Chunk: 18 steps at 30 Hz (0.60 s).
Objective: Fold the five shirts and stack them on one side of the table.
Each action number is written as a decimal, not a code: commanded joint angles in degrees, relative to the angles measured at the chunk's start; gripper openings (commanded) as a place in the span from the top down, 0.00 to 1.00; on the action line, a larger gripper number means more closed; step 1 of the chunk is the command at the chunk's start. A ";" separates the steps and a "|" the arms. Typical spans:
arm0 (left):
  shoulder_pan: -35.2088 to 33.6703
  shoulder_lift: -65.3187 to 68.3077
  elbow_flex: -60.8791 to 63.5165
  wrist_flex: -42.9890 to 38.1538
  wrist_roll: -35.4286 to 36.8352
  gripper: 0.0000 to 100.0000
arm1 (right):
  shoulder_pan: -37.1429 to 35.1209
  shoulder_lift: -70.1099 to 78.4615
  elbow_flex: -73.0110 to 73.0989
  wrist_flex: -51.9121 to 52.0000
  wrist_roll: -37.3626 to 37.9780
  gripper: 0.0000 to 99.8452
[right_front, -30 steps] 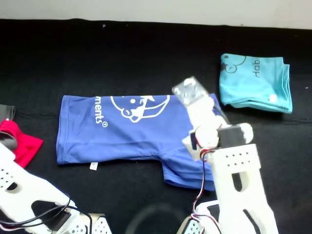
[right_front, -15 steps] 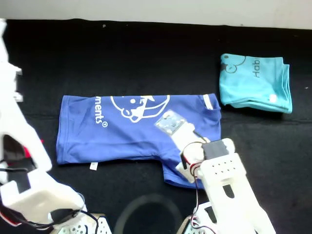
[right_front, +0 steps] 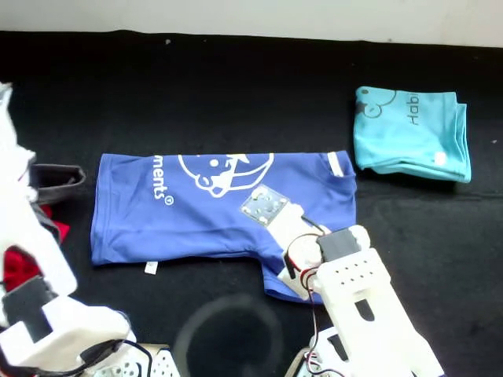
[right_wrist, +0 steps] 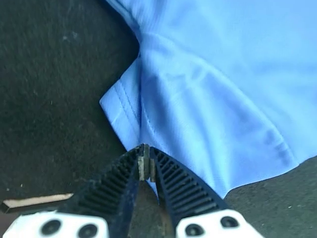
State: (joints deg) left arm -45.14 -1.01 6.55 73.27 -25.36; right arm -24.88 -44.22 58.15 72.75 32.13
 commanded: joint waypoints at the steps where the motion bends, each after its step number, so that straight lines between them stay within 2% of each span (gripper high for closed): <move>1: -9.63 -2.51 4.53 -10.37 -5.89 0.99 | -0.40 -1.19 0.04 -0.31 0.70 0.99; 6: -20.62 -2.59 5.85 -20.75 -9.67 0.99 | -0.48 -1.19 -0.13 -0.57 0.70 0.99; 11: -24.57 -3.30 5.32 -26.37 -9.23 0.99 | -0.57 -1.19 -0.22 -0.57 0.70 0.99; 14: -24.84 -4.88 2.07 -23.65 -9.41 0.98 | -0.57 -1.27 -0.04 -0.22 0.70 0.99; 18: -23.43 -7.34 -5.41 -10.11 -9.49 0.84 | -0.40 -1.27 0.04 -0.22 0.70 0.99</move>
State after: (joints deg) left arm -69.32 -4.18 7.96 54.37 -34.51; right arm -24.97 -44.22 58.33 72.75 32.13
